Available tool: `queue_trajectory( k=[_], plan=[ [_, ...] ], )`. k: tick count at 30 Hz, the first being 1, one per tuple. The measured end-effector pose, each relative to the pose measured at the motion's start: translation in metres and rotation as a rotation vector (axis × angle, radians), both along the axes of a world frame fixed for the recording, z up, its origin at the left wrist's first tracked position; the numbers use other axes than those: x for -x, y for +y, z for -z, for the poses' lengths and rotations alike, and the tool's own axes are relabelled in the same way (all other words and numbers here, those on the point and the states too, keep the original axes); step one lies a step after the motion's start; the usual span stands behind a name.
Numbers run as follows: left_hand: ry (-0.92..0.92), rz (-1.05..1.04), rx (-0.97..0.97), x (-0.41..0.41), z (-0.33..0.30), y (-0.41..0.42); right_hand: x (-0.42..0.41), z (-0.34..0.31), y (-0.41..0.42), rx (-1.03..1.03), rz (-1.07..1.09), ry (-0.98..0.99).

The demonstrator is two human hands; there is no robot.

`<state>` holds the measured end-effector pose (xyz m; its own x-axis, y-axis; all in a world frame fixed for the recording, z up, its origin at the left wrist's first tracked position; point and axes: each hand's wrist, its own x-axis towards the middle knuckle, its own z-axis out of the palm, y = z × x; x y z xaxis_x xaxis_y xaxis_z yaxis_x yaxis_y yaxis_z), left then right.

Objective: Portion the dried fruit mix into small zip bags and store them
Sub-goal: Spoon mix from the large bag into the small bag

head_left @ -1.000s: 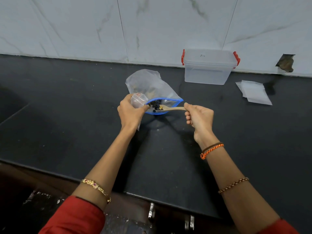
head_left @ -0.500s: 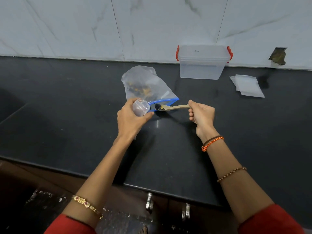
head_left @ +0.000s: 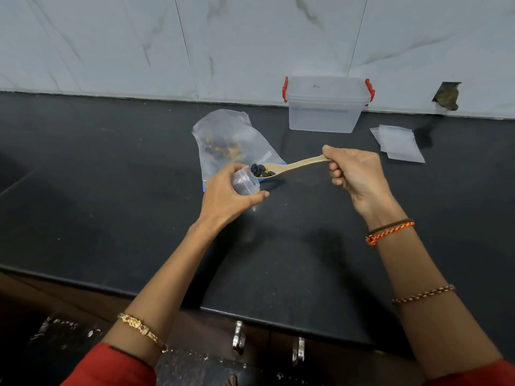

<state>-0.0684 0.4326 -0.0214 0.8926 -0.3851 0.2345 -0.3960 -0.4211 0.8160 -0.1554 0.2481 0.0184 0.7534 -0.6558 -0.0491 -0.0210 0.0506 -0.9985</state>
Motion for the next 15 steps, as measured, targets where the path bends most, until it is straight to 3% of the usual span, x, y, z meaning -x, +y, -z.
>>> queue_trajectory(
  k=[8,12,15],
  plan=[
    [-0.037,0.089,-0.031,0.001,0.002,-0.012,-0.018,-0.003,0.023,0.349,-0.155,-0.016],
    [-0.012,0.091,-0.017,-0.002,0.004,-0.018,-0.026,0.011,0.040,0.714,-0.229,-0.079],
    [0.036,0.084,0.012,-0.005,0.005,-0.017,-0.025,0.013,0.038,1.025,-0.213,-0.275]
  ],
)
